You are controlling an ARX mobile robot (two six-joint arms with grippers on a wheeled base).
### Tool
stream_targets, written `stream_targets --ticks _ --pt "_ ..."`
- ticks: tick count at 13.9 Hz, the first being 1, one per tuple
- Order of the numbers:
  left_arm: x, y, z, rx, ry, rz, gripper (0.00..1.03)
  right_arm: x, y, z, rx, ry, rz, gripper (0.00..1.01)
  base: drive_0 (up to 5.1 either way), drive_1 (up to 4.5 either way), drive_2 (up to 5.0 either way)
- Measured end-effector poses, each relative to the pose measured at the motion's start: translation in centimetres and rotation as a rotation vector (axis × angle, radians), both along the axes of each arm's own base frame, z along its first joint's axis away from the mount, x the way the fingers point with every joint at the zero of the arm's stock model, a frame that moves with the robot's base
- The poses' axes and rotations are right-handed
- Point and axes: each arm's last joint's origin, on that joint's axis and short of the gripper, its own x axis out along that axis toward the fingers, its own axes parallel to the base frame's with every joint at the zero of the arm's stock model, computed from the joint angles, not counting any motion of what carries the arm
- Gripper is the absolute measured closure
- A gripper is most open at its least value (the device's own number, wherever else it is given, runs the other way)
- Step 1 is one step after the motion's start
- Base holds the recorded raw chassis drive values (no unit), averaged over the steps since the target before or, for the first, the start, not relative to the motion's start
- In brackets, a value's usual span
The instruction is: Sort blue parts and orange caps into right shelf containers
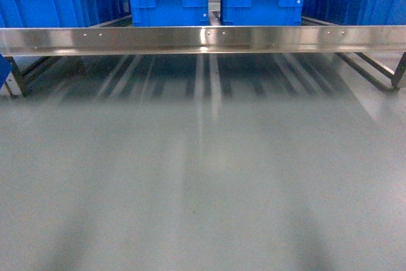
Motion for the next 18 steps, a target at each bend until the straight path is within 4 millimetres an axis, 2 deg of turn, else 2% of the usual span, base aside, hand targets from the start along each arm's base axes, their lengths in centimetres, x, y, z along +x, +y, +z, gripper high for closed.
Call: stream_targets --ticks 3,7,14,18 --pt "-0.02 0.00 0.06 0.000 -0.004 0.000 0.59 -0.01 0.00 0.06 0.000 -0.004 0.000 0.58 0.0 0.00 0.0" --pt "-0.02 0.00 0.06 0.000 -0.004 0.000 0.59 -0.01 0.00 0.06 0.000 -0.003 0.000 0.58 0.1 3.98 -3.9" --pt "-0.02 0.06 0.03 0.000 -0.002 0.004 0.59 0.01 0.02 0.08 0.001 -0.006 0.003 0.58 2.6 2.27 -5.1" --pt "0.00 -0.05 0.07 0.000 -0.006 -0.003 0.59 0.00 -0.01 0.06 0.000 -0.003 -0.001 0.58 0.2 4.45 -4.0"
